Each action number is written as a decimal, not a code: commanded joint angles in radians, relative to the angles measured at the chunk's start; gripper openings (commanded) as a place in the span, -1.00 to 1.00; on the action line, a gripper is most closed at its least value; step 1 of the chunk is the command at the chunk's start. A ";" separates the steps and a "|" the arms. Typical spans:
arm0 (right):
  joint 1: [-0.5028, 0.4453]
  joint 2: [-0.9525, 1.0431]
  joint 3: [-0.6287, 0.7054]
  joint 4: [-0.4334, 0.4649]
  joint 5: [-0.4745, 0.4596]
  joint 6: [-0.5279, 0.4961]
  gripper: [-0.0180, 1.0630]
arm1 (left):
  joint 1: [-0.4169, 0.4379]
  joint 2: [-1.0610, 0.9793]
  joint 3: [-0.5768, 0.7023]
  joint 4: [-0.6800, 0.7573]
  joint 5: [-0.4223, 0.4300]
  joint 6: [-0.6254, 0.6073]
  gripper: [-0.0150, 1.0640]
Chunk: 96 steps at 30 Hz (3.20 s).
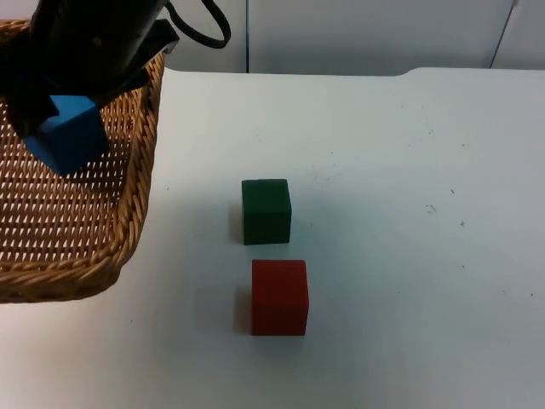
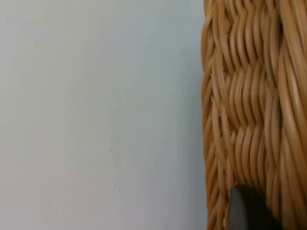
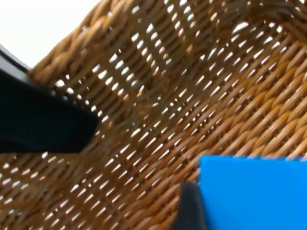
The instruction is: Pick up the basket with the left hand and place the blue cube into the basket with the right hand.
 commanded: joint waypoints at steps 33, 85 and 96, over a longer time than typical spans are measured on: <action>0.010 -0.534 0.000 -0.103 0.196 -0.135 0.38 | -0.006 -0.003 -0.003 -0.103 -0.016 0.058 -0.98; 0.193 -1.297 1.247 -0.381 -0.459 0.194 0.40 | -0.032 0.117 -0.010 -0.099 -0.089 0.145 -0.98; 0.193 -1.557 1.330 -0.369 -0.381 0.198 0.40 | -0.099 0.247 -0.092 -0.179 -0.152 0.157 -0.98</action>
